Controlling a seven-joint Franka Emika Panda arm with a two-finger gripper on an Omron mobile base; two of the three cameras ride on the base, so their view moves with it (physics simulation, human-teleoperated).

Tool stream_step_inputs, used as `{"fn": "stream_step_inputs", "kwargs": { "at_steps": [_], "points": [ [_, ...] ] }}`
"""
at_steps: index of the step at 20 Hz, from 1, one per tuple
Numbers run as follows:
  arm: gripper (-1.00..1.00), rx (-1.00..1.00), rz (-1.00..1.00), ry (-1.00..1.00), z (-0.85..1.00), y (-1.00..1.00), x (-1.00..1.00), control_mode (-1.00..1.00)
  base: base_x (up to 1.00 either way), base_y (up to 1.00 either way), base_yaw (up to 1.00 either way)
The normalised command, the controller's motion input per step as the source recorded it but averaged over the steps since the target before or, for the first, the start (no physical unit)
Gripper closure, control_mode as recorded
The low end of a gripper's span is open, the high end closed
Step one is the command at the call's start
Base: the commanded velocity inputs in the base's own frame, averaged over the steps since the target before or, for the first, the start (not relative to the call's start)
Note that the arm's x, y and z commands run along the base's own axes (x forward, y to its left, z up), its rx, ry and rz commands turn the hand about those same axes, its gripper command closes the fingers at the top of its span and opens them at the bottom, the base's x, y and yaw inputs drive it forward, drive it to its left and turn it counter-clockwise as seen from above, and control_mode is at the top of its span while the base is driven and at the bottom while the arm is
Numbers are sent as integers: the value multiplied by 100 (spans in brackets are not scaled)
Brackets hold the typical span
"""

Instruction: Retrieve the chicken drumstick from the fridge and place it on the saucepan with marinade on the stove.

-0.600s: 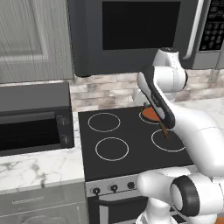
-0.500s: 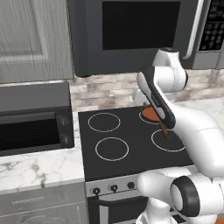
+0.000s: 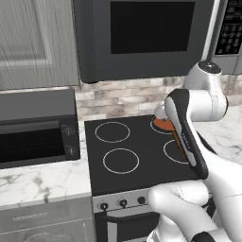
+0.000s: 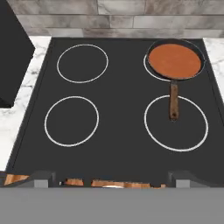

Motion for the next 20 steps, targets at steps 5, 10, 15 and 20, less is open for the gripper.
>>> {"fn": "stream_step_inputs", "kwargs": {
  "at_steps": [5,10,15,20],
  "points": [
    [-100,0,0,-34,-16,0,-71,-100,0,0,0],
    [-100,0,0,-15,-28,0,-38,-100,0,0,0],
    [-100,0,0,-5,-23,0,-15,-100,0,0,0],
    [-100,0,0,-4,-14,0,0,100,0,0,0]
  ]
}}
